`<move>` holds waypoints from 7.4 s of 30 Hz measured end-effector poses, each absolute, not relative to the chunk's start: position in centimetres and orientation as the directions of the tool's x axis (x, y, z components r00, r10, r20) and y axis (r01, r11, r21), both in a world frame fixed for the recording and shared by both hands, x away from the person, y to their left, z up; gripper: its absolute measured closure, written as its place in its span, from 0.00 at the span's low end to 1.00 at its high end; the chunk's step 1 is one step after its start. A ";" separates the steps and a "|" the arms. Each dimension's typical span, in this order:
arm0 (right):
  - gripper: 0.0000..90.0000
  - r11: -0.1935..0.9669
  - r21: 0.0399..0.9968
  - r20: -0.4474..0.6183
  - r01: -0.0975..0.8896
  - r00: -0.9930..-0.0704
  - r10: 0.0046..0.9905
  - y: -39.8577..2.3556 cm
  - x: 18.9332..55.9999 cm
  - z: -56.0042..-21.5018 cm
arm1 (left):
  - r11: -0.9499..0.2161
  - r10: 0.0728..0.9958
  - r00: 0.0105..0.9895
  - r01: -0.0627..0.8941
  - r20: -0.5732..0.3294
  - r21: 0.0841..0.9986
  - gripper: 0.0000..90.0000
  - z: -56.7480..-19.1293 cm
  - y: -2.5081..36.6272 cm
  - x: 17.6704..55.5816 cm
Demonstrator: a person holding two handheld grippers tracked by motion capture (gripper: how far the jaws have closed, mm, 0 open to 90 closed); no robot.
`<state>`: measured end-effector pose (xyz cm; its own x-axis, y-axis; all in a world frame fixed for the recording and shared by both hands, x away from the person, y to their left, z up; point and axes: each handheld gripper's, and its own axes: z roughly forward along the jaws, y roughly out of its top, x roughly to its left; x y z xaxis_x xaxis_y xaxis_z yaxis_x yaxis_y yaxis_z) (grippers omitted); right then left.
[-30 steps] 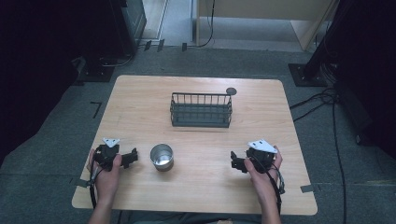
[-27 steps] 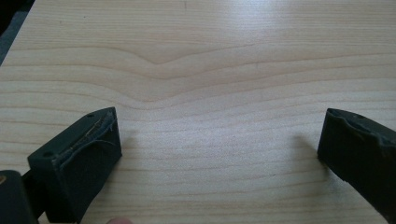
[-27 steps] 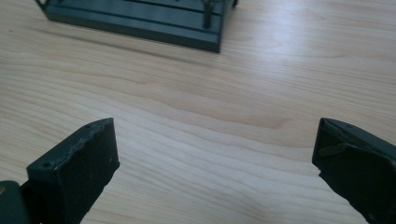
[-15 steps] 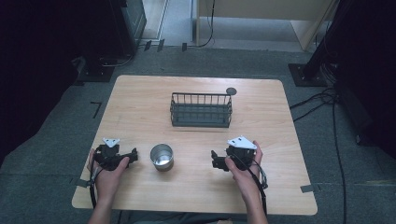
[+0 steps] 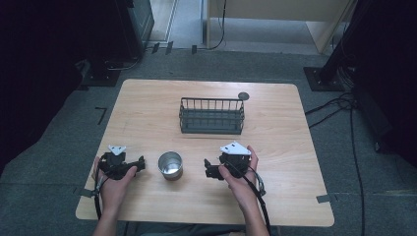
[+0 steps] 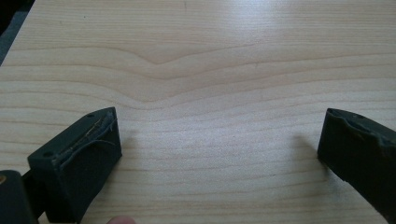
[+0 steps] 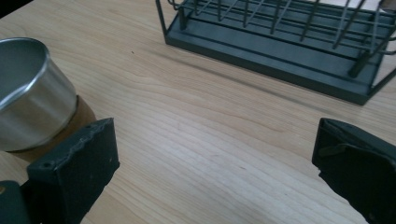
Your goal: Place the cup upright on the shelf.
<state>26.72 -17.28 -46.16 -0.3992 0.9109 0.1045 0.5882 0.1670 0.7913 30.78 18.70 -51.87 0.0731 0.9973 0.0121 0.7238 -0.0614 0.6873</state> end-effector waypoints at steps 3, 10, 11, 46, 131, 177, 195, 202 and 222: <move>0.00 0.165 0.792 0.115 0.588 -0.408 0.906 -16.7 26.7 -46.1 | -0.061 0.997 0.073 0.724 0.012 0.687 0.00 -51.9 18.7 30.8; 0.00 0.178 0.793 0.120 0.582 -0.436 0.892 -15.1 26.6 -46.0 | -0.062 0.997 0.073 0.724 0.012 0.687 0.00 -51.9 18.7 30.8; 0.00 0.182 0.794 0.119 0.580 -0.442 0.889 -14.8 26.6 -46.0 | -0.062 0.997 0.073 0.724 0.013 0.687 0.00 -51.9 18.7 30.8; 0.00 0.187 0.807 0.213 0.560 -0.572 0.792 -6.0 26.0 -47.1 | -0.060 0.997 0.072 0.723 0.011 0.688 0.00 -51.9 18.7 30.8; 0.20 0.136 0.877 -0.026 0.461 -0.238 0.971 -15.5 31.7 -40.8 | -0.061 0.997 0.073 0.723 0.012 0.689 0.00 -51.9 18.7 30.8; 0.20 0.064 0.896 -0.023 0.439 -0.099 0.995 -18.9 42.1 -41.9 | -0.060 0.997 0.072 0.724 0.011 0.688 0.00 -51.9 18.7 30.8; 0.20 0.096 0.824 -0.031 0.558 -0.125 0.992 -18.4 43.2 -44.5 | -0.059 0.997 0.071 0.723 0.011 0.688 0.00 -51.9 18.7 30.8; 0.11 0.090 0.809 -0.003 0.581 -0.148 0.989 -18.7 43.2 -44.3 | -0.059 0.997 0.072 0.723 0.011 0.688 0.00 -51.9 18.7 30.8; 0.00 0.051 0.842 0.036 0.537 -0.150 0.988 -21.2 39.5 -41.5 | -0.060 0.997 0.072 0.724 0.011 0.688 0.00 -51.9 18.7 30.8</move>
